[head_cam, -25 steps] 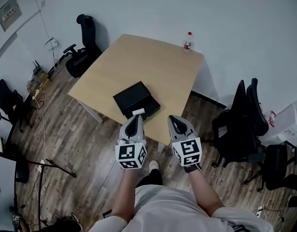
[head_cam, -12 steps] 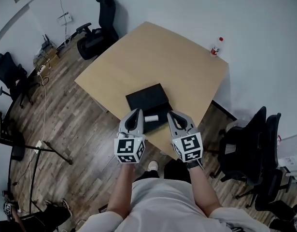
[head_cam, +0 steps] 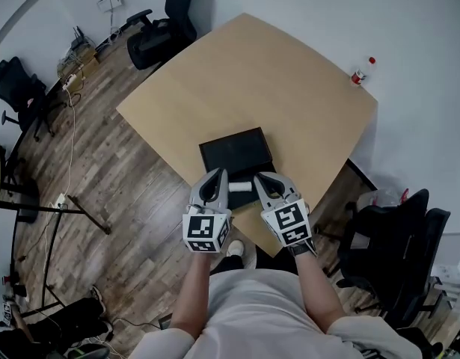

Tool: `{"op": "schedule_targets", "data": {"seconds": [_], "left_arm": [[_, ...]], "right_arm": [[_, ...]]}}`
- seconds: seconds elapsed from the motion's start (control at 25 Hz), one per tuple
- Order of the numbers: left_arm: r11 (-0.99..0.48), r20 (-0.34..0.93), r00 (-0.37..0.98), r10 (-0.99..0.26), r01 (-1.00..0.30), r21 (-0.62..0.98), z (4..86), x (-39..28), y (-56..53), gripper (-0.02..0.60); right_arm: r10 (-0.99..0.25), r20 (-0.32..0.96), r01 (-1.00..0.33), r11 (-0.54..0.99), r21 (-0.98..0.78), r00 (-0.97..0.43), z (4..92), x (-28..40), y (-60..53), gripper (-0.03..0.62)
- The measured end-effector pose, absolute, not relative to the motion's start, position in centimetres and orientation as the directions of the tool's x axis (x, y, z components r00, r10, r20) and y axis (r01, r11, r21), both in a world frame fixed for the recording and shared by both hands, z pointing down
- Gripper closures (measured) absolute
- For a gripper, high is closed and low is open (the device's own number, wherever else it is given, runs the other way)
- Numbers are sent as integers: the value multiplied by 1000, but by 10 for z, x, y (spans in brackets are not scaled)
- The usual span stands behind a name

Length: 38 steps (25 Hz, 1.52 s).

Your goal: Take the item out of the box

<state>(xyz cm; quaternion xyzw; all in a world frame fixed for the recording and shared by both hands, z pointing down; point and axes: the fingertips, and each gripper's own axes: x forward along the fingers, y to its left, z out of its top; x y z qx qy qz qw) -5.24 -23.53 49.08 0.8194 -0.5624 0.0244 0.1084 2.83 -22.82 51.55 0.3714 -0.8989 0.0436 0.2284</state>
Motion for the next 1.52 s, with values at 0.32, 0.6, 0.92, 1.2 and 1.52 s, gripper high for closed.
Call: {"op": "schedule_targets", "data": {"seconds": [0.32,0.6,0.92,1.2,1.52], "left_arm": [[-333,233,371,-899,-924,186,532,-52,-246,575],[-322,284,368,-886,-926,196,564,-60,-251,575],[-317,307,366,-879,-928,198,583,-64,-252,575],[-298,311,357,-881,-928,222,587,-69,-256,575],[-279,326,340,-882,-935,219,590,-81,-258,575]], "right_arm": [[-485,597,-546,833,93,-639,581,4,-228,580],[-361,708,-421,902,98,-607,640,-10,-222,579],[-260,797,-278,953,120,-545,690,-15,-224,577],[-158,846,-124,986,110,-508,719,-18,-220,515],[-51,897,3,998,58,-440,750,-23,-217,418]]}}
